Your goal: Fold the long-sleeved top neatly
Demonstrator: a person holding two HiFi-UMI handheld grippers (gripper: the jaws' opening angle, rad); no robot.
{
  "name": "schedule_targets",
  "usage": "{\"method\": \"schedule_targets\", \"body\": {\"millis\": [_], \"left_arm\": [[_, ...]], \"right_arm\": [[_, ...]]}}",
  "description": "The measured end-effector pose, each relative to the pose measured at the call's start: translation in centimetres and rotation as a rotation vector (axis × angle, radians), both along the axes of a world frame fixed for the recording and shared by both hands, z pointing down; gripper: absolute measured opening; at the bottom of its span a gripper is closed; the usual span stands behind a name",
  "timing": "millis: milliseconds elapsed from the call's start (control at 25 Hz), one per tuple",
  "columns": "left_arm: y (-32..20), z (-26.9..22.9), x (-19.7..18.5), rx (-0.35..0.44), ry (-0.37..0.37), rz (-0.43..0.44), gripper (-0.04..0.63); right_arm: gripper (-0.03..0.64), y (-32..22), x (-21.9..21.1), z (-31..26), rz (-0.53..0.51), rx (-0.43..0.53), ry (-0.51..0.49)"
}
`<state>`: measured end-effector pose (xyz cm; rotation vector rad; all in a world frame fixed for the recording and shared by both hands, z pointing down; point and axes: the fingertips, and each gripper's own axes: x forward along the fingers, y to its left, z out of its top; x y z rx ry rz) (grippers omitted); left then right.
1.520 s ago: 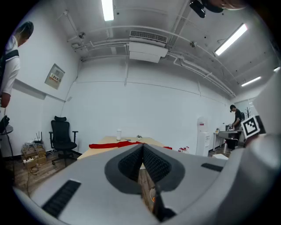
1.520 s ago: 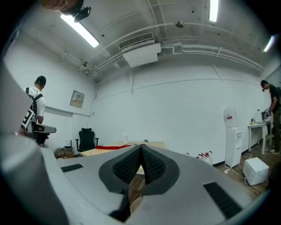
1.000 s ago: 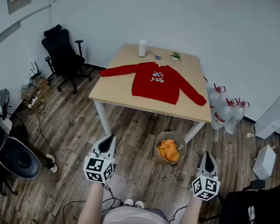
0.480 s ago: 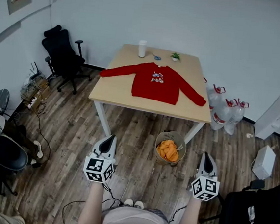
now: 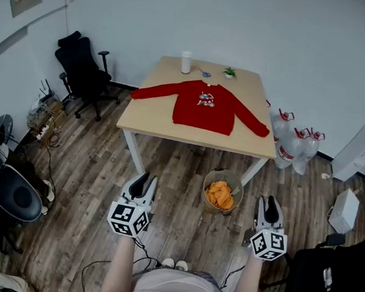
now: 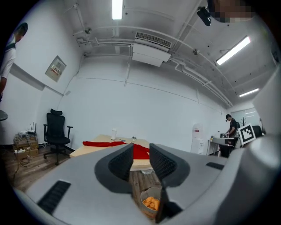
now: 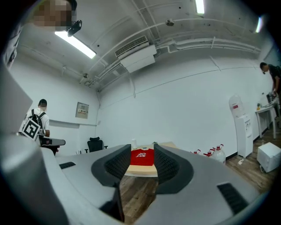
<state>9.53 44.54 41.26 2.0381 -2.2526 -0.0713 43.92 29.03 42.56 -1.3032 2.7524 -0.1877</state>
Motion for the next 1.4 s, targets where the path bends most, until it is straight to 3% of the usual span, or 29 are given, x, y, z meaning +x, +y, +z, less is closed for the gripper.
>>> {"method": "schedule_targets", "body": {"millis": [40,280,480,800,1400], "left_arm": [[0.0,-0.1,0.0,0.005,0.000,0.006,0.119],[0.4,0.2,0.3,0.019,0.000,0.032,0.292],[0.6,0.5,-0.4,0.027,0.011,0.027,0.376],[0.7,1.2,-1.5,0.025,0.001,0.042,0.405],[-2.8,2.5,-4.1,0.004,-0.007,0.050,0.405]], "right_arm": [[0.164,0.0,-0.1,0.0,-0.006,-0.003,-0.009],[0.302,0.5,-0.3,0.8,-0.022,-0.028,-0.036],[0.400,0.7,-0.8,1.1,-0.013,-0.032,-0.034],[0.462,1.5,-2.7,0.7,-0.012,-0.002,-0.023],[0.462,-1.6,-5.6,2.3,-0.007,-0.029,-0.017]]}}
